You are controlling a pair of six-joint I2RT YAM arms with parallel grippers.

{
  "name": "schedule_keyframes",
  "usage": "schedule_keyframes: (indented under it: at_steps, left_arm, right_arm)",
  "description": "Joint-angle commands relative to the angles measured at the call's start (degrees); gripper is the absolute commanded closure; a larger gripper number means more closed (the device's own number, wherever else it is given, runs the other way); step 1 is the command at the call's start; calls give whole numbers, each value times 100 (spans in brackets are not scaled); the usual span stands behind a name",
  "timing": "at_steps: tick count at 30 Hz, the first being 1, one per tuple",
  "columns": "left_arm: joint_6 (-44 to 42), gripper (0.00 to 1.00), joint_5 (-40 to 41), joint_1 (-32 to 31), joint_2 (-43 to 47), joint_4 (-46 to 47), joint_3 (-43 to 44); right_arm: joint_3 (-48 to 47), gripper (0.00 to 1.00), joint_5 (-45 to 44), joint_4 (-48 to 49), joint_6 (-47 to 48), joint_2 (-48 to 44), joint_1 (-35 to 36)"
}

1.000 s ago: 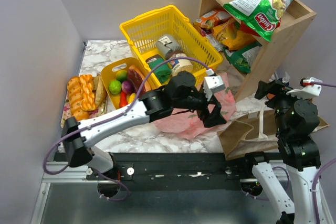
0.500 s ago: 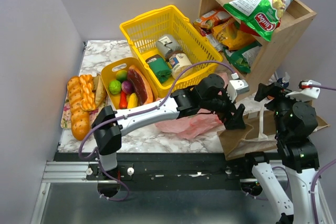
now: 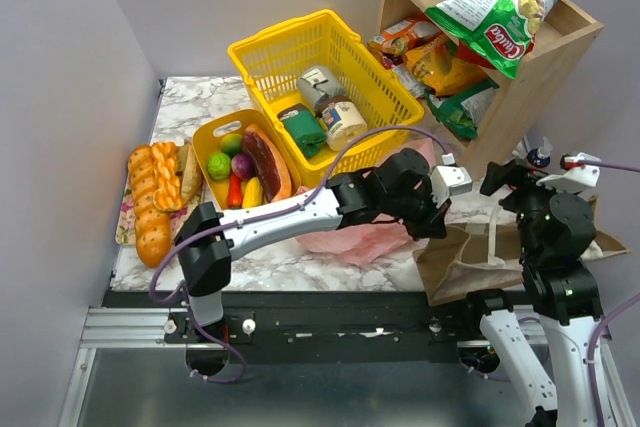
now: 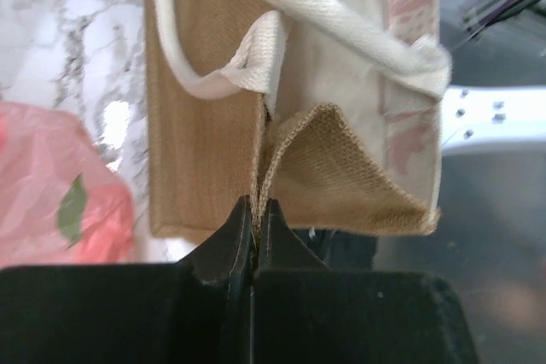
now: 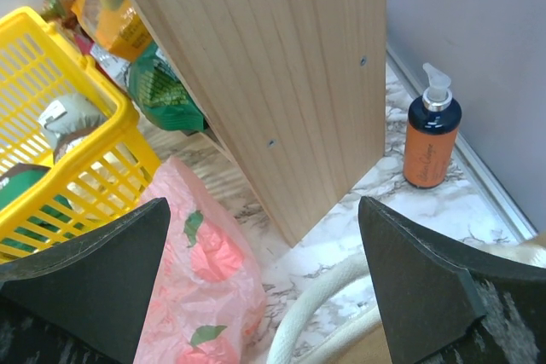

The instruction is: Place the mixed food into the grocery bags and tie them

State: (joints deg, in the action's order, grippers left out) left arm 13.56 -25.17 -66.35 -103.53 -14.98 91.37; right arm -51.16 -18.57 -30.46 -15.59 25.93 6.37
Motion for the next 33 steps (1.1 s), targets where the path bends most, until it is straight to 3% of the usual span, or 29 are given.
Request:
schedule_keyframes:
  at_steps: [1,6,13,21,29,33]
  left_arm:
    - [-1188,100,539,43,595,-1574,21]
    - [-1839,100,1048,288,1097,-2412,-355]
    - [-1997,100,1523,1430,2317,-2395,-1427]
    - [-2384,100,2429,2379,3321,-2052,-2229]
    - [-2420,100,1200,2477,3620,-1640,-2607]
    - [-2376,100,1075,2477,3576,-1622,-2660]
  right_arm:
    - [246,0,300,119,31,254,-13]
    - [378,0,722,373,-189,447,-13]
    - [449,3,1618,725,-374,878,-4]
    - [326,6,3772,1323,-260,1607,-4]
    - [211,7,4519,1464,-137,1529,4]
    - [185,8,4994,1385,21,1511,13]
